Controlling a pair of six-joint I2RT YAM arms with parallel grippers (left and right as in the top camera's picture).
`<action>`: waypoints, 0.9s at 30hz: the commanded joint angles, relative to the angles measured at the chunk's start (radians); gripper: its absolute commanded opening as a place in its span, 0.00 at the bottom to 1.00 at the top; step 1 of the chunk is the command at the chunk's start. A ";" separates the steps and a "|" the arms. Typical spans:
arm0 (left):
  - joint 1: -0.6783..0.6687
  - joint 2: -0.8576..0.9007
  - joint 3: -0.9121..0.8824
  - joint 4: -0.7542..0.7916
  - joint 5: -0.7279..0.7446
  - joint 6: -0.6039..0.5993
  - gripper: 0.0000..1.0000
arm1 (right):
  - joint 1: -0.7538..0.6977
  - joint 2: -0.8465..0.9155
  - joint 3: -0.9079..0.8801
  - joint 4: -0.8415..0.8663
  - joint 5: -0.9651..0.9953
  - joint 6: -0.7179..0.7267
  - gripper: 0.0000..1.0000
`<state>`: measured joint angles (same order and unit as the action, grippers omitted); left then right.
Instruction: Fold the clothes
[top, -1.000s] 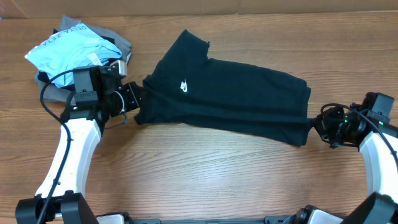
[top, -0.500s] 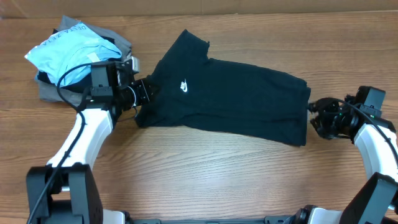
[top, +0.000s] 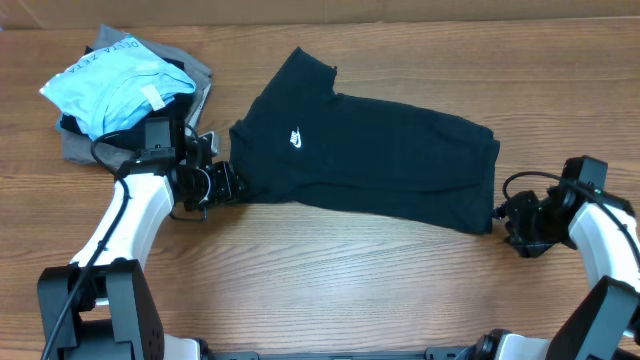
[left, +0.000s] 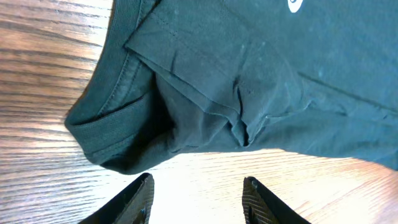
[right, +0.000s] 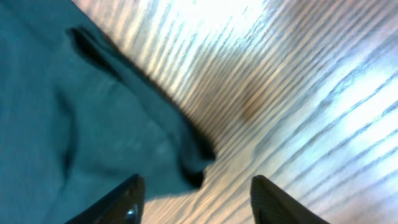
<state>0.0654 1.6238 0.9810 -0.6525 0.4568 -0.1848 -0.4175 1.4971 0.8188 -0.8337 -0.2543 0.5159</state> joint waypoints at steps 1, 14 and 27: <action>0.003 0.003 0.019 -0.002 0.001 0.056 0.49 | -0.001 -0.002 -0.105 0.160 -0.046 -0.061 0.52; 0.055 0.001 0.123 -0.156 -0.071 0.116 0.52 | 0.025 -0.003 -0.208 0.349 -0.237 -0.261 0.11; 0.026 0.005 0.108 -0.215 -0.125 0.158 0.55 | -0.021 -0.004 0.042 -0.089 -0.015 -0.198 0.04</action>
<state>0.1177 1.6238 1.0859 -0.8669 0.3431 -0.0696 -0.4339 1.4971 0.7803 -0.8768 -0.3332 0.3145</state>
